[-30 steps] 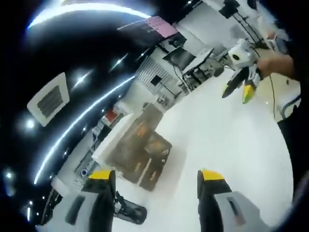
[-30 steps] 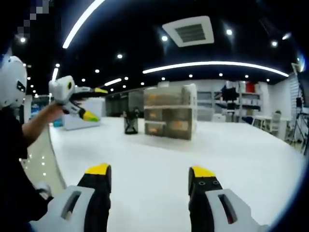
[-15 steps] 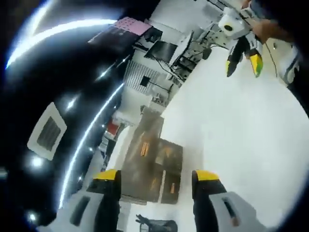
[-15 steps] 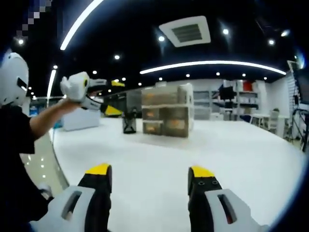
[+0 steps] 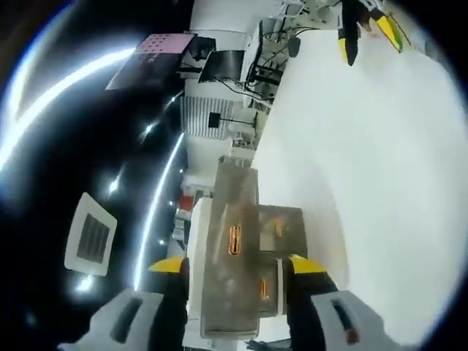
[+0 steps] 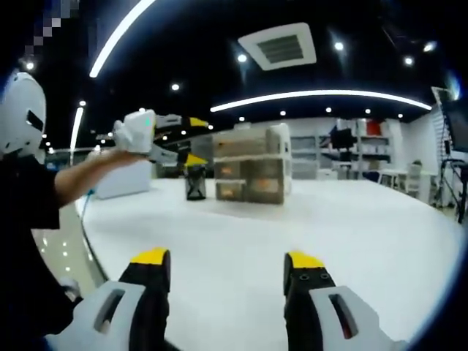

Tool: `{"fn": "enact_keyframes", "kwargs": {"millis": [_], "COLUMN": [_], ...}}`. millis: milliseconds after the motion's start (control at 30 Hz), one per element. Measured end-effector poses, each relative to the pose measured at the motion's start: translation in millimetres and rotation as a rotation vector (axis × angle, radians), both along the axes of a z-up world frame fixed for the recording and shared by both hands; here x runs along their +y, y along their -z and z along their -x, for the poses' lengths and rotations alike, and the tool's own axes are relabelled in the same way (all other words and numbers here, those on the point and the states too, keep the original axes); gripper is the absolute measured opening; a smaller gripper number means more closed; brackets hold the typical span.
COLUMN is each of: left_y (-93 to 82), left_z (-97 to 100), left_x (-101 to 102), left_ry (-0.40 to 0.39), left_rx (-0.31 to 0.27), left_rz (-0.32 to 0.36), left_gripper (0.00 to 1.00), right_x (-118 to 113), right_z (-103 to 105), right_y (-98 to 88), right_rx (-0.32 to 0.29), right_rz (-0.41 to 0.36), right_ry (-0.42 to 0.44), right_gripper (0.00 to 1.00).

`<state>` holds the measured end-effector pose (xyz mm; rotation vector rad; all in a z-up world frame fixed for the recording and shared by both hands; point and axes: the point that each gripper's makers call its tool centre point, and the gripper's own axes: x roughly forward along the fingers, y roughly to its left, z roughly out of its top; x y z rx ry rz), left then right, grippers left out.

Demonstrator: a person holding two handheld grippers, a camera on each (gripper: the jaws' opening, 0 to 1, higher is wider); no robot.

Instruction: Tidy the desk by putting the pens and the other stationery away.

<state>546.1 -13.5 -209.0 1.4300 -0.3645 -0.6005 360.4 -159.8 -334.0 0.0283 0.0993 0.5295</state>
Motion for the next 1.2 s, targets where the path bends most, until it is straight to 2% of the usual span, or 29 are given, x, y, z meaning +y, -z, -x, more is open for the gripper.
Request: {"fn": "enact_keyframes", "kwargs": {"millis": [133, 233, 367, 1000, 1200], "left_y": [1.7, -1.3, -2.7, -0.8, -0.8], "left_z": [-6.0, -9.9, -15.3, -27.3, -27.5], "left_x": [-3, -5, -6, -17, -17], "left_ry": [0.007, 0.006, -0.005, -0.007, 0.0], "left_rx": [-0.028, -0.04, -0.083, -0.195, -0.187], "left_rz": [-0.031, -0.022, -0.064, -0.162, -0.158], "left_gripper": [0.42, 0.39, 0.29, 0.2, 0.2], "right_x": [-1, -2, -2, -2, 0], "right_z": [1, 1, 1, 4, 4], "right_y": [0.4, 1.4, 2.7, 6.8, 7.6], "right_rx": [0.0, 0.002, 0.006, 0.018, 0.021], "right_rz": [-0.006, -0.006, -0.01, 0.002, 0.002], "right_ry": [0.001, 0.003, 0.002, 0.008, 0.004], "right_gripper": [0.59, 0.59, 0.58, 0.57, 0.57]}}
